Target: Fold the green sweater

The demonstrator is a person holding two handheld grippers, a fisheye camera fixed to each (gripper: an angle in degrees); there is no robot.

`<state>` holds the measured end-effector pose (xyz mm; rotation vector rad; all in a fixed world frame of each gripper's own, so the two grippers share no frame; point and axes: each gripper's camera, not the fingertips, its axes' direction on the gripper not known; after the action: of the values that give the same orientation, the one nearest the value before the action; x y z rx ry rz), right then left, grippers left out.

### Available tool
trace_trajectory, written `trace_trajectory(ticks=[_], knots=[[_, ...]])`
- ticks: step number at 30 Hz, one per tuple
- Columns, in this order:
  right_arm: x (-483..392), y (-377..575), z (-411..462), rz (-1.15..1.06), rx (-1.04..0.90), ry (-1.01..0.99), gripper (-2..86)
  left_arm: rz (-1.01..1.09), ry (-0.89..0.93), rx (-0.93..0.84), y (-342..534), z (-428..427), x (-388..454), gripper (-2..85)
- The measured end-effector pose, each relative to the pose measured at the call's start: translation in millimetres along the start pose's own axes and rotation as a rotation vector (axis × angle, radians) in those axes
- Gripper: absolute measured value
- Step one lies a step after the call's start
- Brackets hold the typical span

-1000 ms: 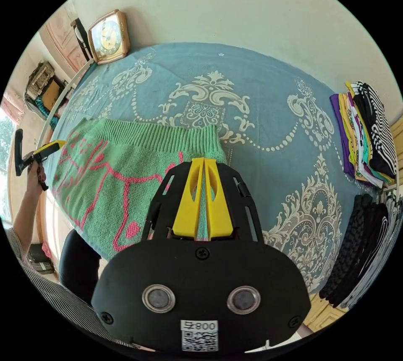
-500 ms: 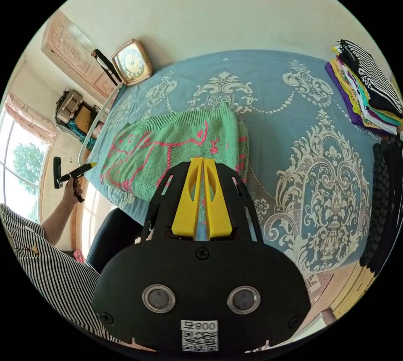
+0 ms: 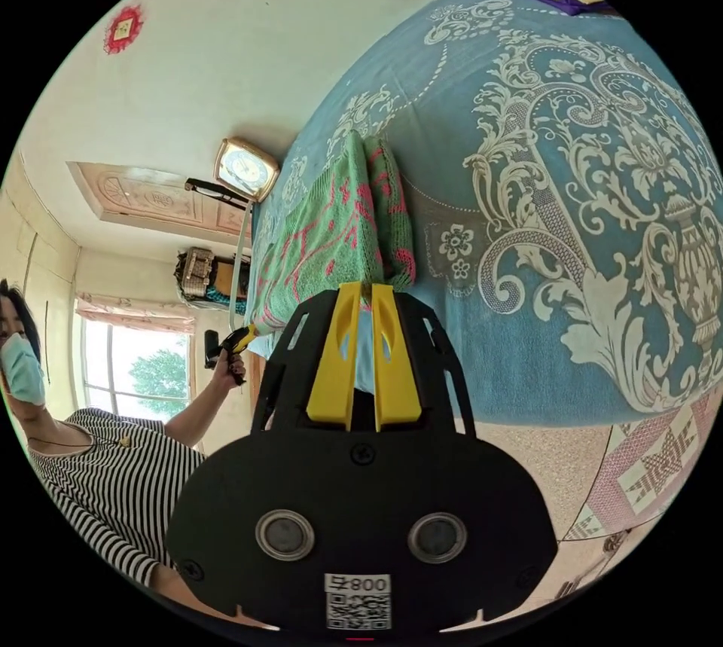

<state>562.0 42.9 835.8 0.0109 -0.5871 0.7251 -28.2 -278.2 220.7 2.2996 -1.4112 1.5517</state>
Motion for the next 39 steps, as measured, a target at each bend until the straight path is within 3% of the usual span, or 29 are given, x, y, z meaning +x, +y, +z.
trace_trajectory(ticks=[5,9,11,16,18,22,25,26,28,34,36,39], knots=[[18,0,-26,-0.024,0.013,-0.028,1.2,0.071,-0.043,0.008,-8,3,-1,3.3],[55,8,-17,0.086,-0.031,-0.084,0.8,-0.013,-0.049,-0.057,-8,37,-22,3.2],[60,12,-17,0.105,0.003,-0.131,0.6,-0.041,-0.017,0.014,-2,44,-27,3.0],[40,19,-46,0.072,0.139,0.037,0.1,0.03,-0.198,0.144,9,53,-1,2.0],[3,17,-52,-0.045,0.187,0.099,0.1,0.099,-0.222,0.175,9,66,17,1.5],[-72,3,3,-0.32,0.037,0.134,0.0,0.359,-0.125,0.045,-6,144,75,0.6],[-107,-2,78,-0.484,-0.151,0.298,0.0,0.531,-0.14,-0.128,-17,223,118,0.4],[-106,-2,105,-0.491,-0.21,0.399,0.0,0.566,-0.18,-0.199,-18,256,127,0.3],[-99,-3,118,-0.476,-0.219,0.389,0.0,0.599,-0.302,-0.233,-19,292,131,0.2],[-105,-2,78,-0.446,-0.114,0.345,0.0,0.616,-0.249,-0.155,-16,328,148,0.1],[-91,-5,98,-0.426,-0.214,0.359,0.0,0.629,-0.273,-0.194,-12,356,149,0.1],[-77,-14,84,-0.336,-0.195,0.209,0.0,0.593,-0.229,-0.211,-13,383,143,0.1]])
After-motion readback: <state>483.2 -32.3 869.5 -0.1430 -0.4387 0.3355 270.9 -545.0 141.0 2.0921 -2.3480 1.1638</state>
